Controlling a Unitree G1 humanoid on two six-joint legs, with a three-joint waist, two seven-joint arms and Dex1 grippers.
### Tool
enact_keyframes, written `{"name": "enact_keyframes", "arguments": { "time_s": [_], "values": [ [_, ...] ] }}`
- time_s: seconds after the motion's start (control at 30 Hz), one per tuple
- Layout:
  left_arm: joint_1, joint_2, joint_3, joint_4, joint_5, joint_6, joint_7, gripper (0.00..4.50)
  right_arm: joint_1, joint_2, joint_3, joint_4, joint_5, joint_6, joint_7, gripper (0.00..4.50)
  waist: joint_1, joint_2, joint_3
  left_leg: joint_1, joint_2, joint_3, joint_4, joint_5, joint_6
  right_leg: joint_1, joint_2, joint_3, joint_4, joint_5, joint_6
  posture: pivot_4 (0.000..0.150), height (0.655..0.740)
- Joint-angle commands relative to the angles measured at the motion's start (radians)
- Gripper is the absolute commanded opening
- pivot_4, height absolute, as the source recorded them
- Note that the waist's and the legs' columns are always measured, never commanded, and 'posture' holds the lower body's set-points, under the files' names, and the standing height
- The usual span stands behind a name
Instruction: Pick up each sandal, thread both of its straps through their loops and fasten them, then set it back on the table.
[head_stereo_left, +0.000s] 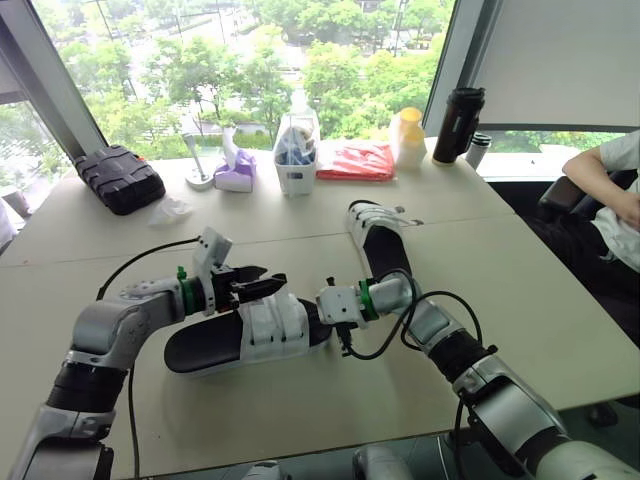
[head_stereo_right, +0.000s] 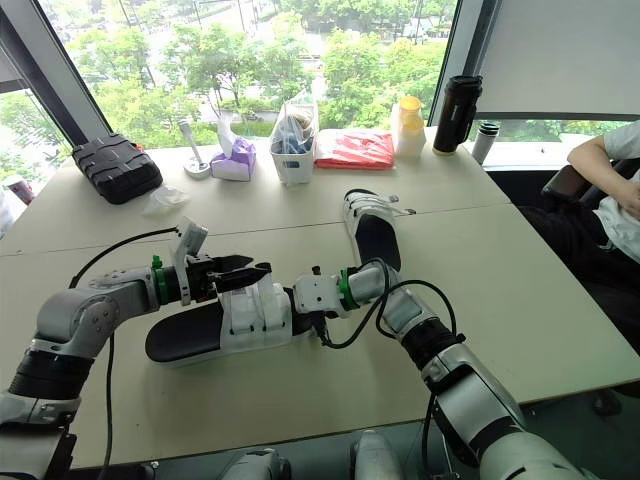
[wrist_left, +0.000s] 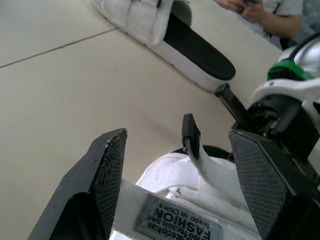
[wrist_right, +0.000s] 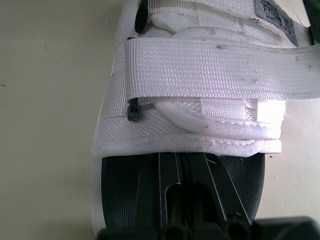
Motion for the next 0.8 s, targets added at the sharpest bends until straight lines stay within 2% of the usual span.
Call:
{"name": "enact_keyframes", "arguments": {
  "time_s": [0.03,0.2,0.23,0.3,0.43,0.47,0.63,0.73,0.8],
  "values": [
    [-0.048,0.006,-0.021,0.018,0.062,-0.047,-0.063,3.35,0.039,-0.012,0.059,0.076,-0.089,0.039,-0.001,0.00,0.001,0.000,0.000,0.000,0.000,0.000,0.000,0.000,0.000,0.000,0.000,0.000,0.000,0.000,0.000,0.150,0.7400],
    [-0.090,-0.014,-0.066,0.048,0.122,-0.064,-0.131,3.35,0.043,-0.015,0.057,0.072,-0.088,0.043,-0.002,0.00,0.000,0.000,0.000,0.000,0.000,0.000,0.000,0.000,0.000,0.000,0.000,0.000,0.000,0.000,0.000,0.150,0.7400],
    [-0.094,-0.019,-0.067,0.051,0.128,-0.065,-0.134,3.13,0.043,-0.015,0.057,0.070,-0.087,0.044,-0.002,0.00,0.000,0.000,0.000,0.000,0.000,0.000,0.000,0.000,0.000,0.000,0.000,0.000,0.000,0.000,0.000,0.150,0.7400],
    [-0.099,-0.023,-0.065,0.053,0.137,-0.066,-0.147,2.51,0.045,-0.016,0.057,0.068,-0.087,0.045,-0.003,0.00,0.000,0.000,0.000,0.000,0.000,0.000,0.000,0.000,0.000,0.000,0.000,0.000,0.000,0.000,0.000,0.150,0.7400],
    [-0.099,-0.025,-0.057,0.052,0.152,-0.062,-0.166,0.43,0.046,-0.017,0.057,0.067,-0.088,0.047,-0.004,0.00,0.000,0.000,0.000,0.000,0.000,0.000,0.000,0.000,0.000,0.000,0.000,0.000,0.000,0.000,0.001,0.150,0.7400],
    [-0.100,-0.024,-0.054,0.051,0.155,-0.064,-0.169,0.06,0.046,-0.017,0.057,0.067,-0.088,0.048,-0.004,0.00,0.000,0.000,0.000,0.000,0.000,0.000,0.000,0.000,0.000,0.000,0.000,0.000,0.000,0.000,0.001,0.150,0.7400],
    [-0.115,-0.039,-0.010,0.047,0.137,-0.084,-0.176,0.06,0.045,-0.016,0.058,0.069,-0.088,0.047,-0.004,0.00,0.000,0.000,0.000,0.000,0.000,-0.001,0.000,0.000,0.000,0.000,0.000,0.000,0.000,0.000,0.001,0.150,0.7400],
    [-0.129,-0.085,0.073,0.022,0.039,-0.060,-0.179,0.06,0.045,-0.017,0.058,0.069,-0.087,0.044,-0.002,0.00,0.000,-0.001,0.001,0.000,0.001,-0.001,0.000,0.000,0.000,0.000,0.000,0.000,0.000,0.000,0.001,0.150,0.7400],
    [-0.135,-0.099,0.102,0.020,0.017,-0.056,-0.179,0.06,0.044,-0.017,0.058,0.069,-0.087,0.043,-0.001,0.00,0.000,-0.001,0.002,0.000,0.001,-0.001,0.000,0.000,0.000,0.000,0.000,0.000,0.000,0.000,0.001,0.150,0.7400]
  ]
}}
